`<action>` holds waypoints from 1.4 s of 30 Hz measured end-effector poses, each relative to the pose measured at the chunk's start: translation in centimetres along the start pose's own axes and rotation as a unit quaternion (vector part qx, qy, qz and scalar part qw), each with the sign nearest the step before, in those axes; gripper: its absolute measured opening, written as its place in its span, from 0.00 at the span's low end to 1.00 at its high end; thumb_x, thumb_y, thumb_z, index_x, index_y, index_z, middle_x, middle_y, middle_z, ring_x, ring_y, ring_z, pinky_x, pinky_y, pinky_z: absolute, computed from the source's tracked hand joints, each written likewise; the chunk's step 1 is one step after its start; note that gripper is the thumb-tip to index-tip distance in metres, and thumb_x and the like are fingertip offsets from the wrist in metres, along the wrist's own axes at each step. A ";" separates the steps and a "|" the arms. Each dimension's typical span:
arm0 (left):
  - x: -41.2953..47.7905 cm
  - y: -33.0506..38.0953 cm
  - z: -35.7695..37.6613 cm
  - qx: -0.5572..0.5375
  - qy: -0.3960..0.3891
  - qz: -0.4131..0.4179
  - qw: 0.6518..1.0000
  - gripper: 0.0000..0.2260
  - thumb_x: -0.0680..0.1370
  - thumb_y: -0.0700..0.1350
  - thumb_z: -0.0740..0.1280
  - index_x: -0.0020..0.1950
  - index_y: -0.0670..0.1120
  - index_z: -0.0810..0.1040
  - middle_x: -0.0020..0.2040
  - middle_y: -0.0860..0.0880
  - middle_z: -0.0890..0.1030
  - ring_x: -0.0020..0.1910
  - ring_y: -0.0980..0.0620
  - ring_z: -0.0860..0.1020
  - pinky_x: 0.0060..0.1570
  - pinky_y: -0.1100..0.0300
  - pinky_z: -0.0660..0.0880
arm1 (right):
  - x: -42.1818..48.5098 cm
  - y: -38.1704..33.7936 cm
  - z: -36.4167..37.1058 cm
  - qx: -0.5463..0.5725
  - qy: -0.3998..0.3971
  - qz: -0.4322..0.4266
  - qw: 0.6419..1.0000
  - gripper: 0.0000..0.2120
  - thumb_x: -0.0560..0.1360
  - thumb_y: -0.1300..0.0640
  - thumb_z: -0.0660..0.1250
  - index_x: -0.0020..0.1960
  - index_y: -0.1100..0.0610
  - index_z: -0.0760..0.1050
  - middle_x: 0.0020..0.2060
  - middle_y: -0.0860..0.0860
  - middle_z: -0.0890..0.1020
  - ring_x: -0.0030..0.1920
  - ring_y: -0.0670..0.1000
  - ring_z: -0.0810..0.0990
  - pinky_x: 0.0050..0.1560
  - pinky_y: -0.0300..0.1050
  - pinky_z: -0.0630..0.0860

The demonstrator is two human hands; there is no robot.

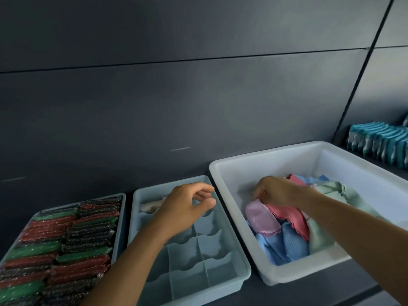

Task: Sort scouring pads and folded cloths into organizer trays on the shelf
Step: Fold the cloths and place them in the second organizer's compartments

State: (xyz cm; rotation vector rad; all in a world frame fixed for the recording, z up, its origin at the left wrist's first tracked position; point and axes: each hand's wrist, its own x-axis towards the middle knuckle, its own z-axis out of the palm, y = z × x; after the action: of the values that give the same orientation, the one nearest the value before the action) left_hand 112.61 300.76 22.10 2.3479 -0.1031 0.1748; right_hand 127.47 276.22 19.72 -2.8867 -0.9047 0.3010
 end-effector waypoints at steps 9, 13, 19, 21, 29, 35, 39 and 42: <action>-0.4 2.4 -0.6 -0.147 0.051 -0.020 0.988 0.13 0.81 0.40 0.64 0.61 0.54 0.77 0.58 0.57 0.81 0.54 0.66 0.79 0.54 0.73 0.73 | -1.4 -4.5 -4.2 0.343 0.144 -0.075 0.925 0.22 0.73 0.76 0.55 0.39 0.52 0.77 0.36 0.50 0.80 0.38 0.46 0.76 0.43 0.40 0.73; -0.2 3.6 -0.5 -0.107 0.059 0.020 0.992 0.29 0.76 0.30 0.60 0.68 0.60 0.66 0.66 0.60 0.73 0.60 0.68 0.74 0.57 0.71 0.72 | -2.4 -8.7 -7.9 0.404 0.231 -0.069 0.882 0.19 0.76 0.73 0.56 0.42 0.54 0.78 0.34 0.54 0.78 0.31 0.44 0.72 0.37 0.38 0.70; -1.2 4.5 -2.5 -0.459 0.076 0.026 0.885 0.24 0.73 0.57 0.70 0.67 0.53 0.72 0.68 0.52 0.77 0.65 0.56 0.76 0.66 0.53 0.73 | -3.6 -13.7 -12.0 0.217 0.323 -0.032 0.921 0.08 0.71 0.62 0.64 0.42 0.52 0.81 0.28 0.45 0.75 0.35 0.52 0.73 0.40 0.42 0.72; -1.7 4.5 -3.1 -0.418 0.054 0.039 0.906 0.38 0.63 0.59 0.78 0.69 0.54 0.69 0.69 0.54 0.76 0.66 0.55 0.76 0.61 0.56 0.76 | -3.6 -14.9 -12.8 0.234 0.284 -0.022 0.930 0.05 0.72 0.59 0.66 0.40 0.54 0.81 0.31 0.49 0.79 0.37 0.52 0.77 0.39 0.39 0.72; -3.4 4.0 -4.2 -0.330 0.150 -0.043 0.931 0.14 0.72 0.43 0.76 0.55 0.45 0.79 0.47 0.45 0.85 0.43 0.50 0.83 0.43 0.52 0.81 | -3.5 -16.3 -13.5 0.379 0.162 -0.001 0.911 0.09 0.71 0.57 0.69 0.38 0.63 0.77 0.31 0.56 0.67 0.31 0.53 0.63 0.33 0.46 0.61; -3.8 3.6 -8.0 -0.311 0.247 -0.051 0.916 0.04 0.76 0.43 0.71 0.46 0.42 0.83 0.44 0.45 0.86 0.41 0.51 0.82 0.41 0.55 0.78 | -4.5 -15.0 -10.8 0.438 0.073 -0.114 0.889 0.06 0.66 0.57 0.73 0.34 0.58 0.77 0.30 0.54 0.75 0.31 0.50 0.71 0.35 0.45 0.66; -3.2 5.1 -10.2 -0.192 0.149 0.002 0.970 0.02 0.74 0.40 0.73 0.45 0.43 0.85 0.42 0.43 0.85 0.40 0.53 0.80 0.41 0.58 0.75 | -4.2 -16.4 -9.3 0.540 0.017 -0.227 0.811 0.19 0.69 0.56 0.73 0.57 0.63 0.79 0.53 0.58 0.83 0.51 0.55 0.82 0.54 0.48 0.76; -3.0 6.0 -11.7 -0.171 0.142 -0.008 0.975 0.03 0.73 0.41 0.75 0.45 0.42 0.84 0.40 0.46 0.85 0.37 0.54 0.81 0.37 0.62 0.75 | -3.6 -18.2 -9.1 0.637 0.140 -0.176 0.737 0.17 0.69 0.58 0.75 0.50 0.70 0.78 0.43 0.61 0.82 0.42 0.54 0.78 0.44 0.47 0.76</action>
State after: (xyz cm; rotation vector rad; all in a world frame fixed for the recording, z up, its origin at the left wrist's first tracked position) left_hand 107.78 304.88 33.98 1.9595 0.0256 0.4457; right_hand 116.49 288.67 32.02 -1.3994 -0.7031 0.2694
